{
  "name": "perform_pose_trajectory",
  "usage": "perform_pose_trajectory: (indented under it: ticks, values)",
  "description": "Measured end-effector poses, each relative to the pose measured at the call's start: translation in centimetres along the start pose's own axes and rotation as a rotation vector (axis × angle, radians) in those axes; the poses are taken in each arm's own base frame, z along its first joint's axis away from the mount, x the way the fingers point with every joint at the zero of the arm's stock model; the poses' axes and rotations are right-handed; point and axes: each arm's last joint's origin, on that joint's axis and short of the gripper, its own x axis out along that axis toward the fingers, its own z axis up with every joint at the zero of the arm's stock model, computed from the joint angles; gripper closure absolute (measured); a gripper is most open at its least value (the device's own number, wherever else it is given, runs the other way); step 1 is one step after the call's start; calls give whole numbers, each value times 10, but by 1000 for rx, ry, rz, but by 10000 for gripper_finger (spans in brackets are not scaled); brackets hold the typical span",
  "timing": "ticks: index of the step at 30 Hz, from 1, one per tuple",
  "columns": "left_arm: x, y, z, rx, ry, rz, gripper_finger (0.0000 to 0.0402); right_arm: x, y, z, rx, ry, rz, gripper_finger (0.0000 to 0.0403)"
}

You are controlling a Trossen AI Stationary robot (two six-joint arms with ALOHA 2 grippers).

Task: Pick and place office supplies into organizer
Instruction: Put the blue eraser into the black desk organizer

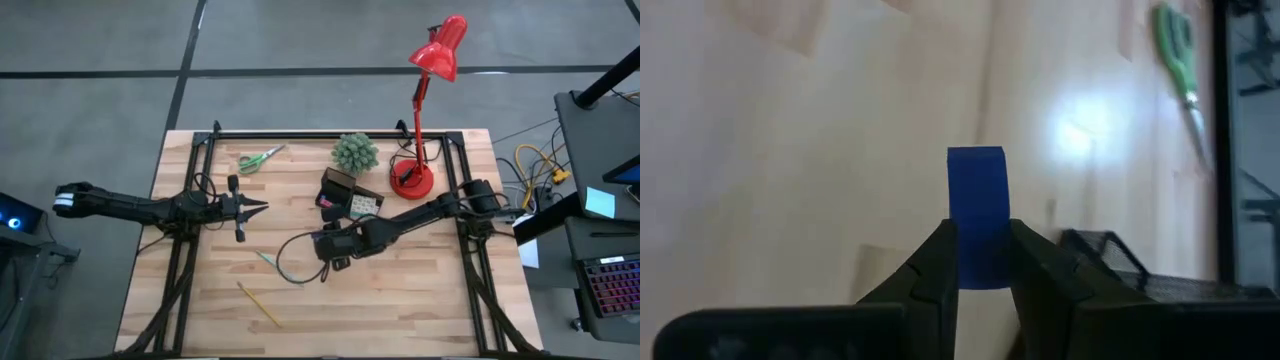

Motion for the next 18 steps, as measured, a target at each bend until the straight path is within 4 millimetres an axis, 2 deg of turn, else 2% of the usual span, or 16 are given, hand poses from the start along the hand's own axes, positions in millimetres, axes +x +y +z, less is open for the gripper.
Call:
perform_pose_trajectory:
  ticks: [18]
  values:
    - [0,0,0,0,0,0,375,22,-43,-15,54,77,-72,333]
